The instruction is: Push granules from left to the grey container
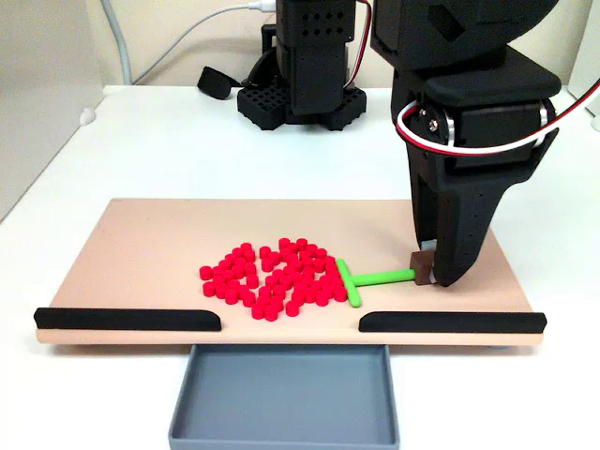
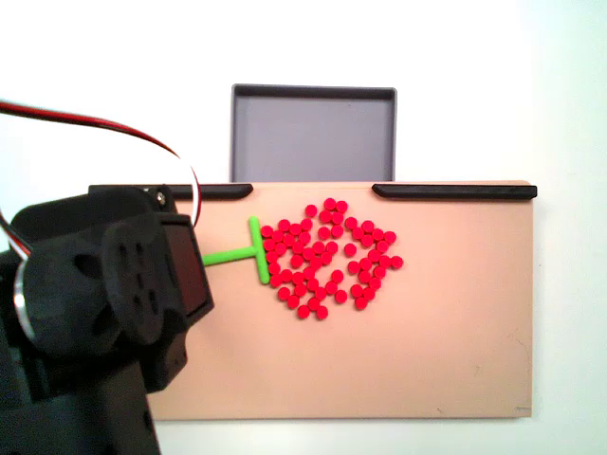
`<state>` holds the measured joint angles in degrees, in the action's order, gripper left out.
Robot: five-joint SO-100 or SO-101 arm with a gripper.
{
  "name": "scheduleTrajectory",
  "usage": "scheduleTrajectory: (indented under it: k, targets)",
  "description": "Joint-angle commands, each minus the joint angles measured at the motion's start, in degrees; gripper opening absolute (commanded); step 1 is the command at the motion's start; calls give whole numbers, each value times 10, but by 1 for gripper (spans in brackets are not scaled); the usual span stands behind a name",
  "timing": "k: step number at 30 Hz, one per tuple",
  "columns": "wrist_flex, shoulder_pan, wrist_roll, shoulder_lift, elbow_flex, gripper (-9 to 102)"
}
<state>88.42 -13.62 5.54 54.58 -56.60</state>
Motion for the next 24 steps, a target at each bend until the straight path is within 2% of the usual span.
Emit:
scheduleTrajectory:
  k: [1, 24]
  targets:
    - [2, 9, -5, 7, 9, 0]
    - [2, 15, -47, 9, 9, 0]
